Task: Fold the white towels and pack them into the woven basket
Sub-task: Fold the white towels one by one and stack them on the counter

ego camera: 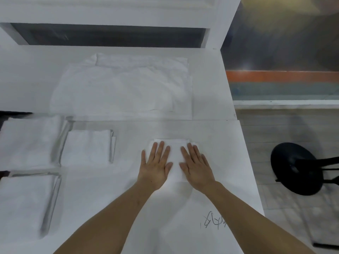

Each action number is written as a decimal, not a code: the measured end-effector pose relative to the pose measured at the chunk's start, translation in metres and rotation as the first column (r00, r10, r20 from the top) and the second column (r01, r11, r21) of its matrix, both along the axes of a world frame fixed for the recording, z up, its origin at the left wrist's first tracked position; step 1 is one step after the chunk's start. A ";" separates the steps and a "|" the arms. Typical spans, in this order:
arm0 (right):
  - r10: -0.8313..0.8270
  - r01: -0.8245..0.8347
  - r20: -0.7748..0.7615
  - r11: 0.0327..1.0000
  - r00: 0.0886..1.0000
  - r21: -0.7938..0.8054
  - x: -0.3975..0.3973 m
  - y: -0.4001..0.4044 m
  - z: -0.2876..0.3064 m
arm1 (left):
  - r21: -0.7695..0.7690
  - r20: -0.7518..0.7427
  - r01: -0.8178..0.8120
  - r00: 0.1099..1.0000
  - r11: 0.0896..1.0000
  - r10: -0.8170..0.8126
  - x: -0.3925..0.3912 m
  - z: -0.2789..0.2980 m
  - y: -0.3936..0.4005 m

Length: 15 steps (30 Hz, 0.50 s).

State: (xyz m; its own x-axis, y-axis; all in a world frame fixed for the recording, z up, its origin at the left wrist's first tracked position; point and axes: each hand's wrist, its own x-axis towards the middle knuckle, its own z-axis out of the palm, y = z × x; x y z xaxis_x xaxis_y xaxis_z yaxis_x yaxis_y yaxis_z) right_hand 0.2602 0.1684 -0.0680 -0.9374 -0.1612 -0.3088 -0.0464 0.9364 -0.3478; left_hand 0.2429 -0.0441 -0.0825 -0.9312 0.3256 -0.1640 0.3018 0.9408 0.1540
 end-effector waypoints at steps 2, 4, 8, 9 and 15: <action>0.024 -0.024 0.030 1.000 0.999 -0.007 0.008 -0.001 0.003 | -0.005 0.014 0.009 1.000 1.000 -0.009 0.009 0.000 -0.004; 0.056 -0.055 0.060 0.998 0.997 -0.022 0.020 -0.002 0.008 | -0.005 0.012 -0.017 1.000 1.000 0.017 0.026 0.002 -0.009; 0.139 -0.134 0.113 0.990 0.984 -0.054 0.054 -0.012 0.017 | -0.024 0.060 -0.045 0.997 0.999 0.047 0.076 0.004 -0.028; 0.156 -0.148 0.122 0.986 0.980 -0.073 0.063 -0.016 0.020 | -0.022 0.071 -0.064 0.995 0.998 0.065 0.088 0.005 -0.033; 0.025 -0.013 0.091 0.991 0.996 -0.131 0.110 -0.037 0.022 | 0.072 0.253 -0.545 0.820 0.835 0.513 0.160 0.032 -0.035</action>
State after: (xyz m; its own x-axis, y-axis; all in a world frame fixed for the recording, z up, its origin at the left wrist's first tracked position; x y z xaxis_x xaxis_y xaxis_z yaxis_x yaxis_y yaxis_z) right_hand 0.3699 0.1317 -0.0464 -0.9023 -0.2227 -0.3691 -0.0256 0.8824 -0.4698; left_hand 0.4025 -0.0793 -0.0501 -0.9124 -0.1736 -0.3707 -0.2920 0.9106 0.2923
